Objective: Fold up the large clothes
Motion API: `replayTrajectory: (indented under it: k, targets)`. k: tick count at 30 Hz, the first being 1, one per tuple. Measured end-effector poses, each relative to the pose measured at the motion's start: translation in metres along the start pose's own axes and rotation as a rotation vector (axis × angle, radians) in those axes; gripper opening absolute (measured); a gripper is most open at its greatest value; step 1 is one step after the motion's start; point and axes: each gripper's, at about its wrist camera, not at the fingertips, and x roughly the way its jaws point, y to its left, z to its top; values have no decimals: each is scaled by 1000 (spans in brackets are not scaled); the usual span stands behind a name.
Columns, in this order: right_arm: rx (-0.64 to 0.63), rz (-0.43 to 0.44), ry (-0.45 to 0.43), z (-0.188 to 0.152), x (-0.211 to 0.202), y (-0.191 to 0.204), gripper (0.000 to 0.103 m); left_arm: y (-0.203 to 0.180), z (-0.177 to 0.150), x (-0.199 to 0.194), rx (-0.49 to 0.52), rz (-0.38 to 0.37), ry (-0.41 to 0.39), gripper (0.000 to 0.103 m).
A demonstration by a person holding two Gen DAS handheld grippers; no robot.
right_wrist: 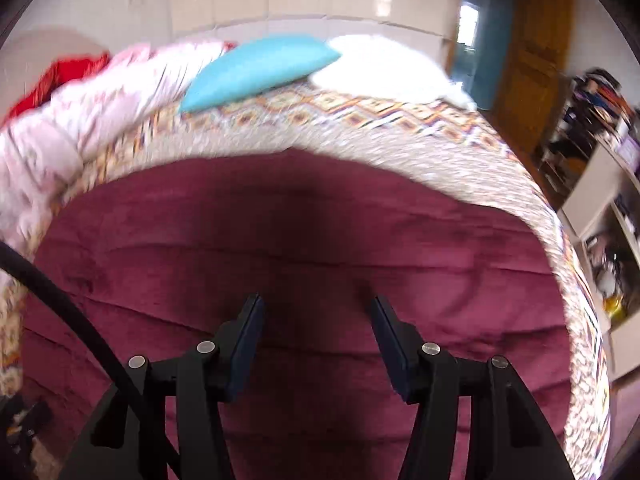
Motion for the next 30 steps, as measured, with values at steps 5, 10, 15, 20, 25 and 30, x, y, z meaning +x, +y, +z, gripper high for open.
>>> replayTrajectory:
  k: [5,10,15,20,25,30]
  targets:
    - [38,24,18,26,2,4,62,4,3,-9,-9,-35,-19,54]
    - [50,33,-16,53,2,21,62,14,7,-11,-46,-29,-29,54]
    - [33,-11,126,58,62,51,67,28,12,-18,-65,6,-63,54]
    - [48,-27,44,77,36,46,64,50,15,-16,-122,48,-60,56]
    - [-29,137,-19,63,7,106,66,62,17,-19,-169,59,-70,56]
    - [-347,-82,3,33,38,191,82,74,16,-15,-206,101,-65,56]
